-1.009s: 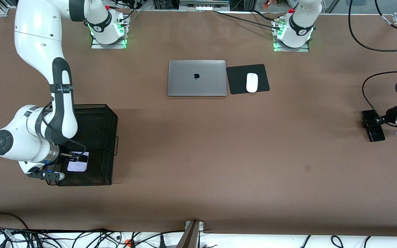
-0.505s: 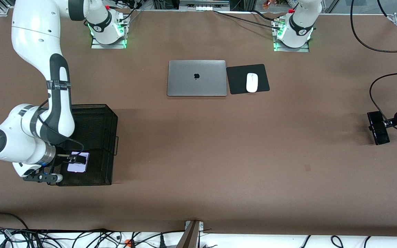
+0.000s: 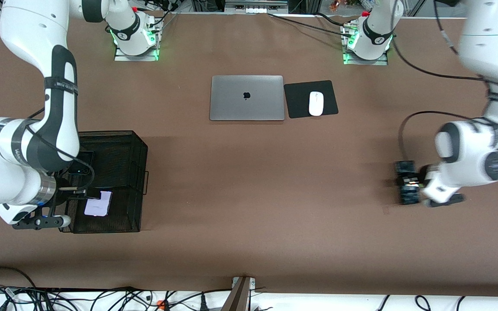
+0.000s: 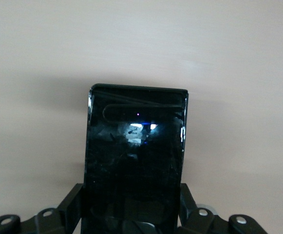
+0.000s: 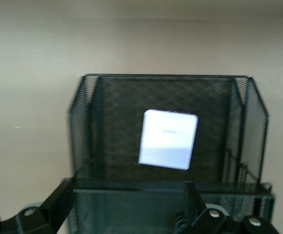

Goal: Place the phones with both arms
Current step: 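Grasp the long black phone with the left gripper, then carry the black phone beside the laptop with the left gripper while the right gripper follows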

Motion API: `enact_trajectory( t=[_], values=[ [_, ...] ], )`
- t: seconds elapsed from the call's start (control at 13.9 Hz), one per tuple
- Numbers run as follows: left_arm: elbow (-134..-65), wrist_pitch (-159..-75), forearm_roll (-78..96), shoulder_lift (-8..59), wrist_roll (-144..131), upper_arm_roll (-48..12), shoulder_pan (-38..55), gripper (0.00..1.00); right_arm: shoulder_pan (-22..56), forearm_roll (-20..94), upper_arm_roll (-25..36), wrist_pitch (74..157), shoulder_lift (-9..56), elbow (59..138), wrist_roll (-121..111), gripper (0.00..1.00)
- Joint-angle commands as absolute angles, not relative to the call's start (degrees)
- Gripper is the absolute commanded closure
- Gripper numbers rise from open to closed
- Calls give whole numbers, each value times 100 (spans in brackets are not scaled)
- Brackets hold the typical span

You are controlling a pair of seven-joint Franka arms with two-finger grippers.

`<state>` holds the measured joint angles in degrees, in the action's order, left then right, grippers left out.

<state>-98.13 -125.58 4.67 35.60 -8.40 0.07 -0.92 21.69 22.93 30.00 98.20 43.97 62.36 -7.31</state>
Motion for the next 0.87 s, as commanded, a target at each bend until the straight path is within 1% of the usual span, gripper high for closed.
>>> enact_trajectory(
  t=[0.0,0.22,0.43,0.58,0.79],
  values=[
    [-9353,-12121,290,3735,-1676,132,586,100,2600,2197,2979,9536,4097,6223,50,0],
    [-8905,-11866,378,3840,-2669,79,1430,100,3022,2224,2936,9440,3920,6258,1017,0],
    [-8159,-11856,667,4235,-3531,70,2274,100,3383,2250,2936,9431,3867,6258,1650,0],
    [-7719,-11874,782,4429,-3936,70,2836,100,3480,2259,2936,9483,3867,6258,1749,0],
    [-6850,-11935,791,5016,-4235,88,3662,100,3507,2276,2927,9501,3867,6258,1758,0]
  ],
)
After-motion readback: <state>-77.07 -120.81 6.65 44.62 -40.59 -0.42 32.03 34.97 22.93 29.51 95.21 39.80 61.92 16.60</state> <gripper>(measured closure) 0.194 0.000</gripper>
